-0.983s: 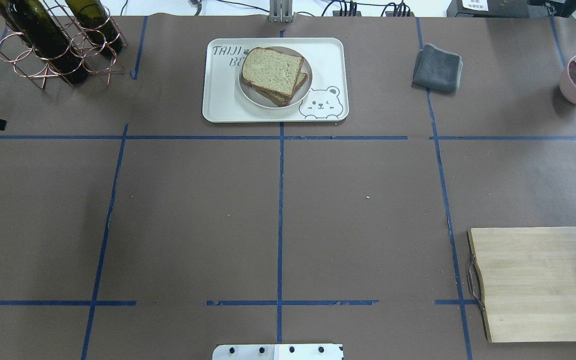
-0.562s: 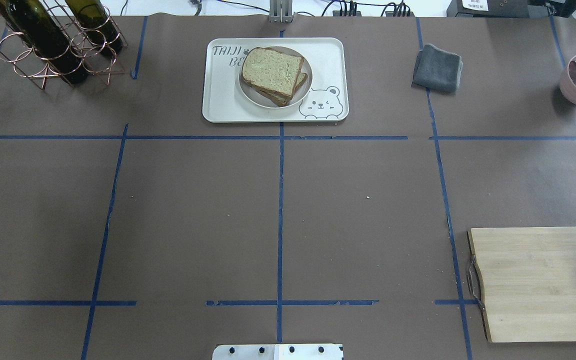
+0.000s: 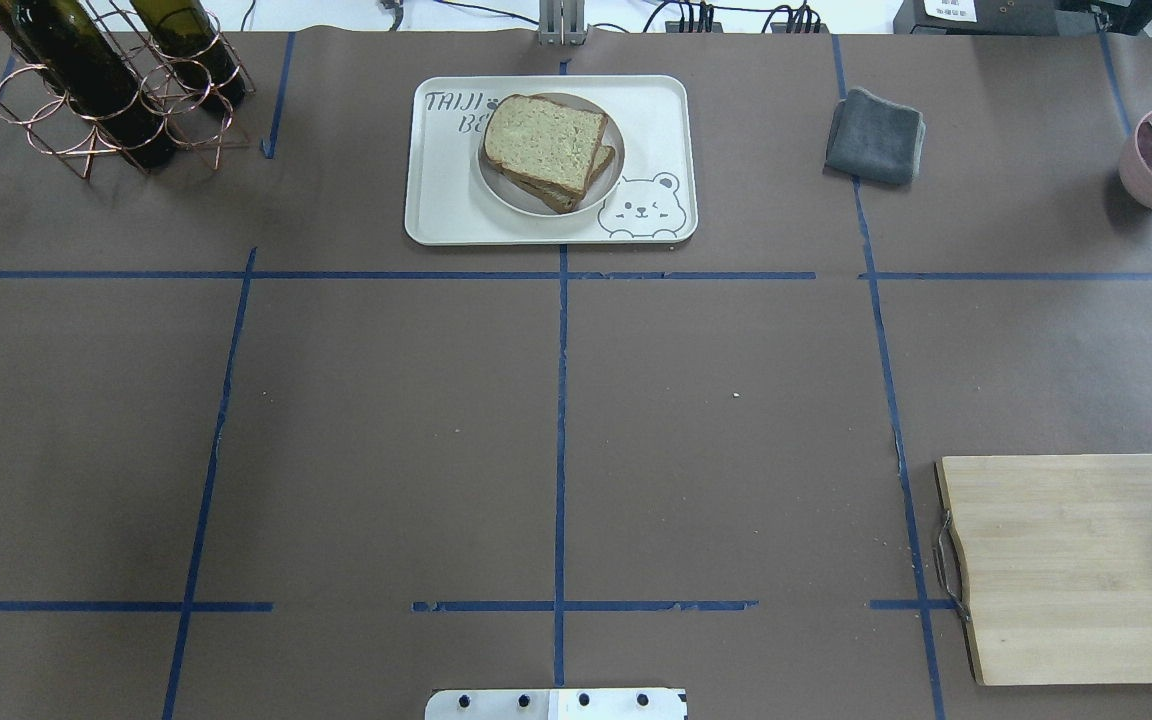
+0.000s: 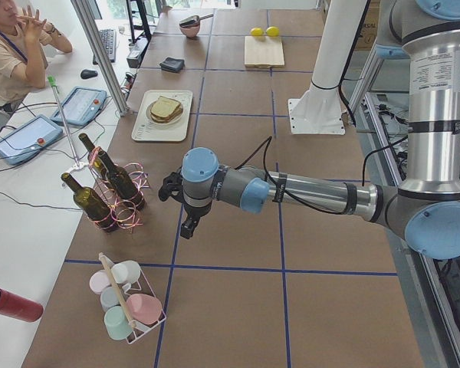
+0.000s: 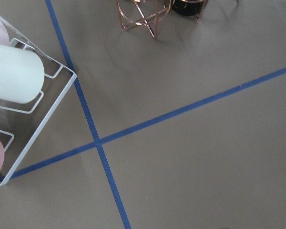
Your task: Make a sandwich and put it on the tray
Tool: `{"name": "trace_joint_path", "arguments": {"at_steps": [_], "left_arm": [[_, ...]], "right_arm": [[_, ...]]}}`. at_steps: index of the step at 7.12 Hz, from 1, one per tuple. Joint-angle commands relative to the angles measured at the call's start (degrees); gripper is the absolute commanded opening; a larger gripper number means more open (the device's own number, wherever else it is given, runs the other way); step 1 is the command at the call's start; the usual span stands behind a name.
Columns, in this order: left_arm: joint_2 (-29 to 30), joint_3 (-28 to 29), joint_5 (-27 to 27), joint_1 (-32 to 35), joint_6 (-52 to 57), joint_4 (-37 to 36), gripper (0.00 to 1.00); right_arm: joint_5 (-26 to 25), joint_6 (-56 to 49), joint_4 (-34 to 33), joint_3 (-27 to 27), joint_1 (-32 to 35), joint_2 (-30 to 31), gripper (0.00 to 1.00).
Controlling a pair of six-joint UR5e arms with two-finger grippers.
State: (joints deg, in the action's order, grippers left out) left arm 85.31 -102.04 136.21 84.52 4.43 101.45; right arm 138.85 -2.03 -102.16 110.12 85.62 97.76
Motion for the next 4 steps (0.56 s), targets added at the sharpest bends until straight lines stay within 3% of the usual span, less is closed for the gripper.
{"name": "trace_joint_path", "arguments": {"at_steps": [1, 3, 4], "left_arm": [[-0.06, -0.70, 0.20, 0.12, 0.92, -1.51, 1.00], [0.64, -0.27, 0.20, 0.56, 8.01, -11.05, 1.00], [0.04, 1.04, 0.37, 0.56, 7.79, -10.84, 1.00]], "right_arm": [[0.20, 0.01, 0.20, 0.01, -0.28, 0.32, 1.00], [0.02, 0.01, 0.29, -0.08, -0.63, 0.15, 1.00], [0.11, 0.10, 0.29, 0.01, -0.63, -0.03, 1.00]]}}
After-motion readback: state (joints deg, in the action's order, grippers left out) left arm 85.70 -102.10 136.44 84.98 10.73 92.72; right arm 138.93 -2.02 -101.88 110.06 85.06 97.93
